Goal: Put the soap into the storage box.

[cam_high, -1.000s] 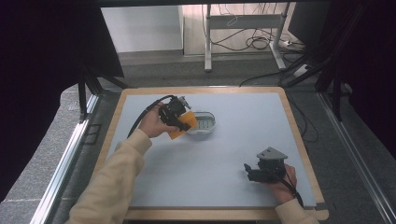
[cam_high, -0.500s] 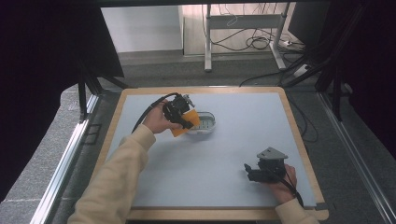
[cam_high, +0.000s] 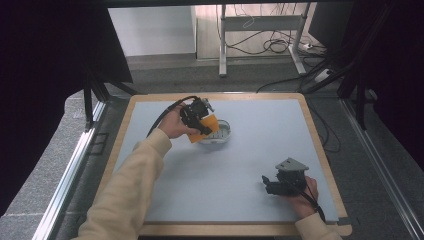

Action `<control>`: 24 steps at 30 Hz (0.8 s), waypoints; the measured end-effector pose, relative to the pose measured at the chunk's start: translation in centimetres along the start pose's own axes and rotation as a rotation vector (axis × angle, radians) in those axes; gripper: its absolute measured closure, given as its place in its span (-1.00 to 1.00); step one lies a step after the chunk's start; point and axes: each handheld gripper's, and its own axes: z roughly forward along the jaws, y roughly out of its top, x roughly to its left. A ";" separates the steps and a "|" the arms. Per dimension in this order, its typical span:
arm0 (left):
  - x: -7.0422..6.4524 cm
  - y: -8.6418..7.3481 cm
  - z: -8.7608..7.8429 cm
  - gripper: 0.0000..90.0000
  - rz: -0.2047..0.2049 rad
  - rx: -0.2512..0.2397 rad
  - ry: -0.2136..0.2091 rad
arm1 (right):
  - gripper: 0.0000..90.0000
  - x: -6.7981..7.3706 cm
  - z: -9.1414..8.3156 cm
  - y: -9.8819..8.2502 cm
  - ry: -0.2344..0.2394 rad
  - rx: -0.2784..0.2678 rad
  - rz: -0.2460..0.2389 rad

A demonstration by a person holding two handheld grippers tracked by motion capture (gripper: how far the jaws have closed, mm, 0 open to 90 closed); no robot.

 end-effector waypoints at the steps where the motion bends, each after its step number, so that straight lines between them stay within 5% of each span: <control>1: 0.0 0.0 0.0 0.38 0.000 0.000 0.000 | -0.71 0.0 0.0 0.0 0.000 0.000 0.000; 24: 1.2 2.5 1.6 0.38 0.096 0.015 -0.034 | -0.71 -0.1 0.0 -0.2 -0.001 0.005 0.004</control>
